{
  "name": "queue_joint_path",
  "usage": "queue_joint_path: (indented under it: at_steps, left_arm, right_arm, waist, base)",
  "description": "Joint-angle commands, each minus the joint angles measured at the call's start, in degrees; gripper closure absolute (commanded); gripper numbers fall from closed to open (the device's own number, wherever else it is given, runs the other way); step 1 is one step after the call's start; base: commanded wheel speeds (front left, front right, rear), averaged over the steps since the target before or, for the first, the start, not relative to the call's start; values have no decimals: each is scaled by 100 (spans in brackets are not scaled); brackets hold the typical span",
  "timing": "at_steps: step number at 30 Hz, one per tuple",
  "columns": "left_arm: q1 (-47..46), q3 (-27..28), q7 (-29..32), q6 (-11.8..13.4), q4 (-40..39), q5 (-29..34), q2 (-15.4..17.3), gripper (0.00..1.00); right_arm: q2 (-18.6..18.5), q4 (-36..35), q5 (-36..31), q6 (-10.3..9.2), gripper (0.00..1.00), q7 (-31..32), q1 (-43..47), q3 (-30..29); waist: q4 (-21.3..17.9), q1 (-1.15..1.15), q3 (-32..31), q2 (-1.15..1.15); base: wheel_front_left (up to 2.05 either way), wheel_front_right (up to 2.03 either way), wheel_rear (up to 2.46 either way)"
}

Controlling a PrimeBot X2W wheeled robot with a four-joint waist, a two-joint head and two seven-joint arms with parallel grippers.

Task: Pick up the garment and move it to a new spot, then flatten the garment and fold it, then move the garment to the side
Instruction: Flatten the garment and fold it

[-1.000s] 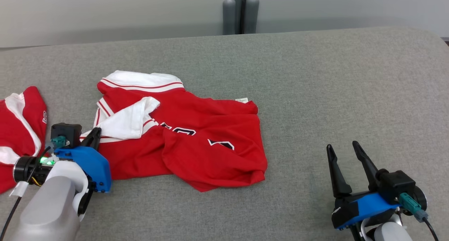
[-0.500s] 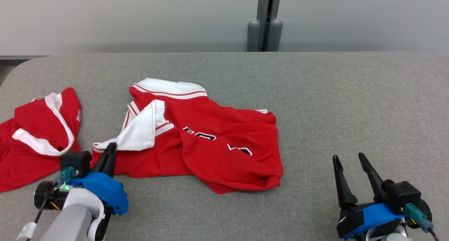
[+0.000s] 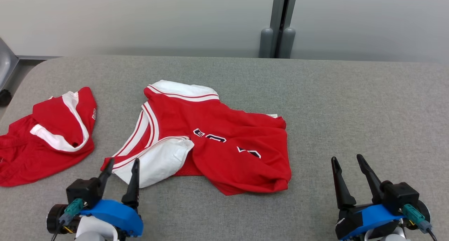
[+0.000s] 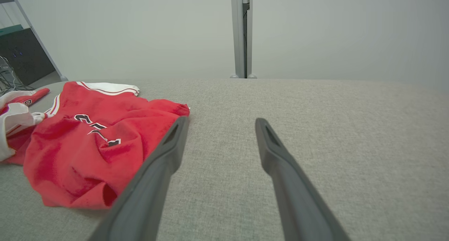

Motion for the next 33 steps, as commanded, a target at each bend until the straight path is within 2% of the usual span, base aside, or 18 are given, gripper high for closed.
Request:
queue_joint_path:
  at_steps: [1, 5, 8, 12, 18, 24, 28, 33]
  left_arm:
    - [92, 95, -83, 58, -76, -16, -25, 0]
    - [219, 481, -215, 264, -466, 211, -52, 0]
    - [406, 1019, -217, 397, -1022, 619, -175, 0]
    - [778, 1773, -215, 416, -1560, 1154, -416, 0]
    - [1304, 2637, -217, 46, -2029, 1754, -926, 0]
    - [1603, 2927, -217, -501, -1824, 2149, -1296, 0]
    - [1659, 3059, -217, -660, -1662, 2310, -1479, 0]
    - [1669, 3169, -218, -773, -1543, 2417, -1548, 0]
  right_arm:
    - [-20, 14, 50, 1, 0, -23, 56, 11]
    - [-19, -10, 40, 1, 0, -23, 92, -12]
    - [-20, -32, 19, 1, 0, -23, 132, -63]
    - [-17, -44, 12, 1, 0, -23, 171, -92]
    - [-18, -57, 29, 1, 0, -23, 247, -123]
    - [-18, -102, 60, 1, 0, -23, 412, -132]
    - [-19, -144, 89, 1, 0, -23, 520, -107]
    - [-19, -166, 131, 1, 0, -23, 623, -73]
  waist:
    - [-16, 0, -36, 1]
    - [-60, 0, -119, 1]
    - [-76, 0, -149, 1]
    - [-107, 0, -178, 1]
    - [-111, 0, -216, 1]
    - [-77, 0, -328, 1]
    - [-61, 0, -420, 1]
    - [-56, 0, -473, 1]
  base:
    - [0, 0, 0]
    - [0, 0, 0]
    - [0, 0, 0]
    - [0, 0, 0]
    - [0, 0, 0]
    - [0, 0, 0]
    - [0, 0, 0]
    - [0, 0, 0]
